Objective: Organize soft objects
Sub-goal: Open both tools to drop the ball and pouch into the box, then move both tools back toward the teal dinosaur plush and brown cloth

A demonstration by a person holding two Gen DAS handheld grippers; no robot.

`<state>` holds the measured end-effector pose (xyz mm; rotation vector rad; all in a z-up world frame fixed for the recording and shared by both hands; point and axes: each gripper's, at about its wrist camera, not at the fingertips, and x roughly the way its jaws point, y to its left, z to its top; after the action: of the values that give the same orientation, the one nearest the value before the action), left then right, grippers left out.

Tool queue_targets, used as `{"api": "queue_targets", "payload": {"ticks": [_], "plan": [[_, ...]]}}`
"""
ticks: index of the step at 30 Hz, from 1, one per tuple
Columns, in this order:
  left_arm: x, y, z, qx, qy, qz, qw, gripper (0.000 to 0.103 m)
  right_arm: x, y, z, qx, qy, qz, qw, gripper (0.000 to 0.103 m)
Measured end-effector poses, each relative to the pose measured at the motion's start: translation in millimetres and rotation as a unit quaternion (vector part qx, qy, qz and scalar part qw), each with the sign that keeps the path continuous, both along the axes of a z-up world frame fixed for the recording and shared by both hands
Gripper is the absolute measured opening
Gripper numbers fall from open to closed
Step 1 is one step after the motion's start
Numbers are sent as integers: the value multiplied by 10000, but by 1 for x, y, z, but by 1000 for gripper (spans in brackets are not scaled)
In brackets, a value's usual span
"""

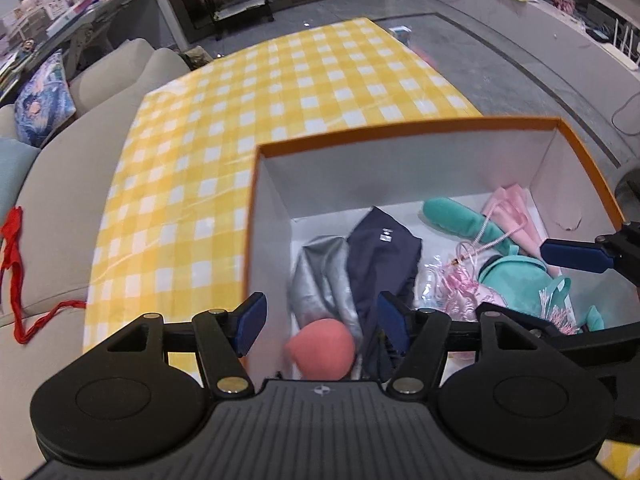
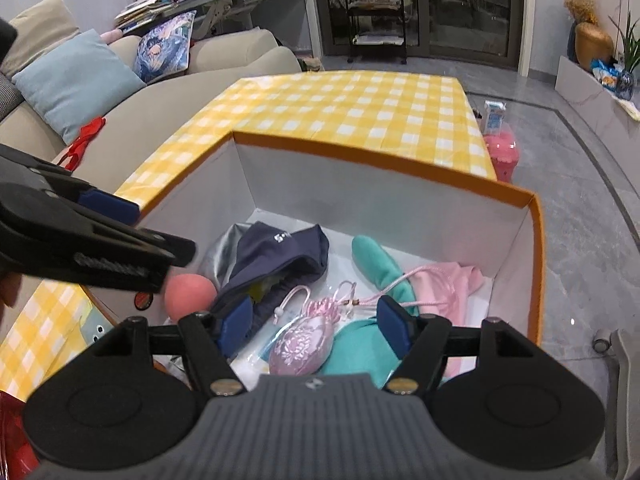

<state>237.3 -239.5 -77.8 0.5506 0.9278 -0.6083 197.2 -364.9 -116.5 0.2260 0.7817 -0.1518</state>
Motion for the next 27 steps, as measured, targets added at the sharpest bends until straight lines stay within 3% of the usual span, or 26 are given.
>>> {"api": "queue_targets", "payload": {"ticks": [8,13,22,27], "plan": [[5,45,33,-502,-101,306,9982,75,-17,18,23,-451,-492,315,9973,68],[6,81,34,-497,-138,442,9977,75,-26,43,31,-784,-669,735,9919,68],[11,143,9,-348,38,737,9967,75,-53,109,40,-1470,-1291,1918,9617,68],[15,172,-2,-432,132,757,9961,75,-55,134,25,-1482,-1104,2523,9498,68]]}}
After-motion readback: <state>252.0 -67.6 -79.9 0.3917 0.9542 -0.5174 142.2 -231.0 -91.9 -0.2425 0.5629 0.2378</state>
